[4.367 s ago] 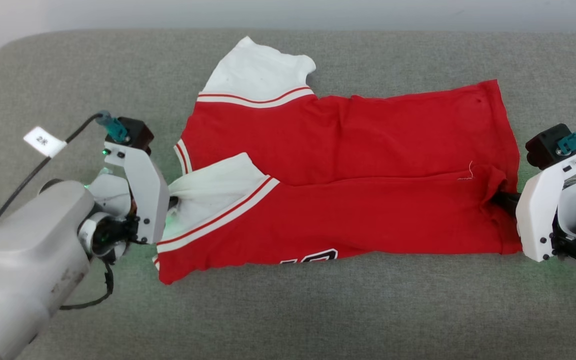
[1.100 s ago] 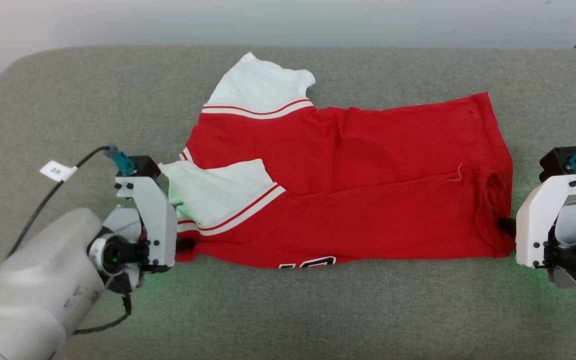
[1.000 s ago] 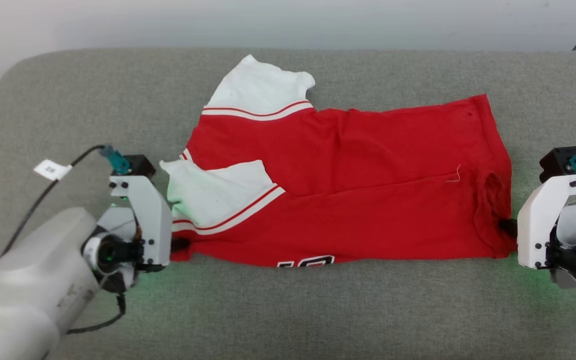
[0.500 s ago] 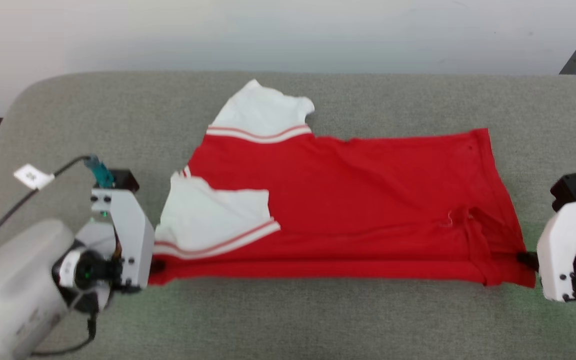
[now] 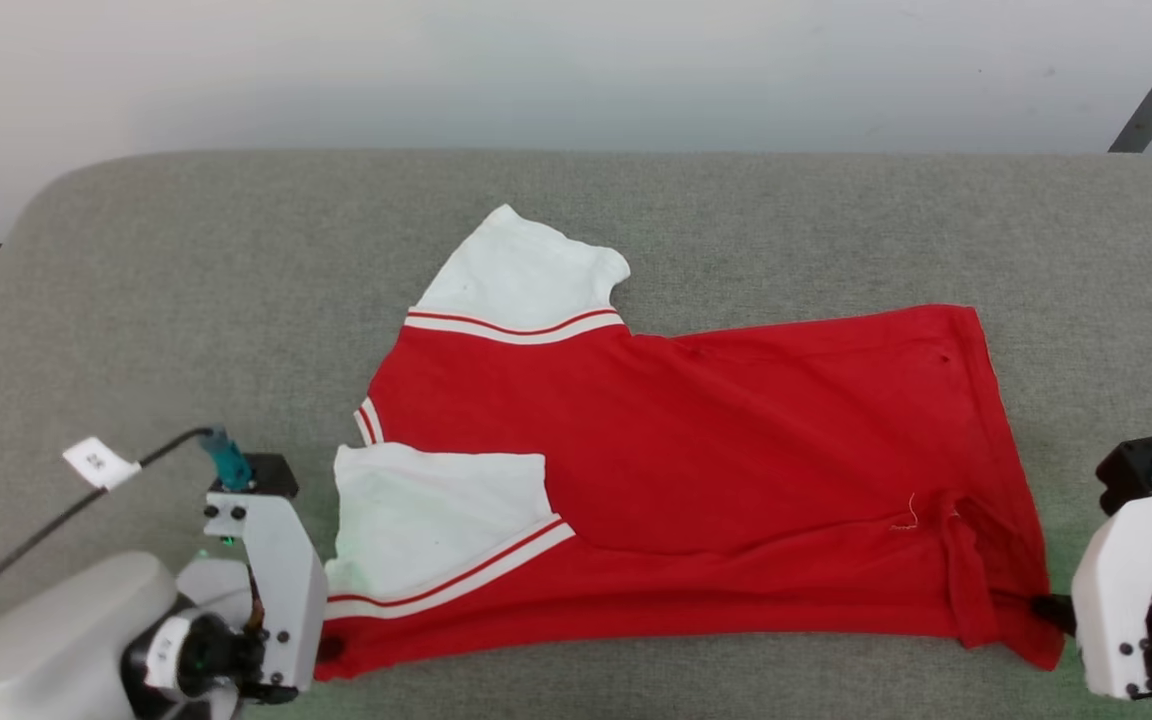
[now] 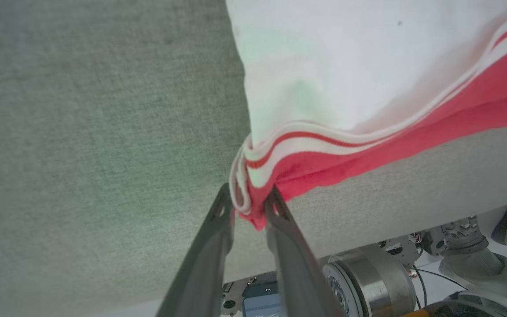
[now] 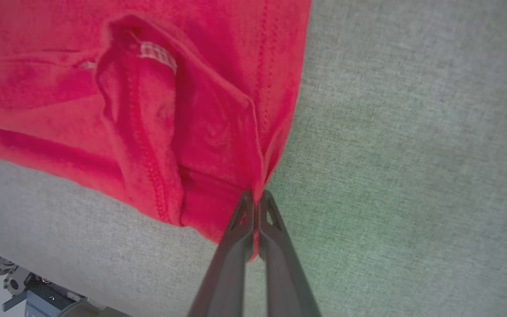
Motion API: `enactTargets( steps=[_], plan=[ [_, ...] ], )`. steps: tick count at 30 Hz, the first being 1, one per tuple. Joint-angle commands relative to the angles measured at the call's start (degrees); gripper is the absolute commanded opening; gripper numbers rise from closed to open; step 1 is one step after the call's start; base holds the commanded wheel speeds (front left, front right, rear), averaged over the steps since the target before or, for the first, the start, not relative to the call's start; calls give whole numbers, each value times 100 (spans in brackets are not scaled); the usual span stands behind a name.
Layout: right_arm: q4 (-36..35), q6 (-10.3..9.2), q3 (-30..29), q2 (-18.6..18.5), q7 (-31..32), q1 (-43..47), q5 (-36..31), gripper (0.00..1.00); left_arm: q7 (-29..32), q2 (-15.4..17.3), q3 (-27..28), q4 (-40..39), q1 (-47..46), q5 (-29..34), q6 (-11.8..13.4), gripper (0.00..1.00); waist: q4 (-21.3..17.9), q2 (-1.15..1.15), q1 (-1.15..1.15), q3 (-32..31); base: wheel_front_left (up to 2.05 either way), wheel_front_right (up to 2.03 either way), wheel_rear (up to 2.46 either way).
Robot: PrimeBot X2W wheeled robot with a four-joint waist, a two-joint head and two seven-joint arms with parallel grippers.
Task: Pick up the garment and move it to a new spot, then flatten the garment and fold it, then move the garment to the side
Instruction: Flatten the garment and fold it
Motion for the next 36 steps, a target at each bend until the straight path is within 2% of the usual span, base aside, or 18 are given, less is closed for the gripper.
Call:
enactTargets(
  steps=[1, 2, 3, 4, 6, 7, 8, 18, 22, 26, 32, 34, 36],
  plan=[
    [-10, -9, -27, 65, -17, 80, -63, 0, -42, -72, 2, 53, 76, 25, 7, 49, -17, 0, 0, 21, 0, 0, 0],
    [-9, -9, -30, 103, -27, 79, -110, 0, -84, -110, 1, 97, 89, 30, -13, 81, -31, 0, 0, 35, 0, 0, 0],
    [3, -9, -44, 130, -57, 67, -142, 0, -116, -152, 5, 152, 87, 37, -30, 100, -36, 0, 0, 49, 0, 0, 0],
    [12, -9, -40, 161, -71, 54, -172, 13, -135, -189, 7, 196, 80, 37, -46, 100, -38, 0, 0, 61, 0, 0, 0],
    [11, -8, -5, 211, -99, 19, -206, 56, -138, -218, 9, 287, 31, 59, -72, 100, -49, 0, 0, 78, 0, 0, 0],
    [6, -8, 2, 228, -99, 0, -227, 84, -122, -216, 9, 328, -19, 85, -73, 100, -57, 0, 0, 84, 0, 0, 0],
    [-6, -8, 9, 227, -96, -13, -243, 100, -107, -208, 15, 337, -69, 114, -84, 100, -63, 0, 0, 92, 0, 0, 0],
    [-554, -8, -286, 306, -293, -185, -383, 100, 188, 182, 189, 26, -959, 513, 6, 100, -198, 0, 0, 227, 0, 0, 0],
    [-996, -8, -470, 439, -624, -268, -479, 100, 5, 112, 398, 17, -1486, 729, -149, 100, -306, 0, 0, 412, 0, 0, 0],
    [-1424, -7, -457, 624, -1416, -437, -665, 100, -501, -115, 572, 412, -1950, 1083, -432, 100, -522, 0, 0, 664, 0, 0, 0],
    [-1797, -8, -207, 874, -3022, -781, -1212, 100, -1267, -446, 817, 1384, -2553, 1431, -923, 100, -967, 0, 0, 1073, 0, 0, 0],
    [-1822, -8, -156, 900, -3268, -823, -1325, 100, -1360, -505, 849, 1560, -2628, 1445, -985, 100, -1041, 0, 0, 1138, 0, 0, 0],
    [-1896, -7, -71, 1048, -3896, -900, -1565, 100, -1506, -630, 907, 2036, -2874, 1508, -1192, 100, -1247, 0, 0, 1347, 0, 0, 0]
  ],
)
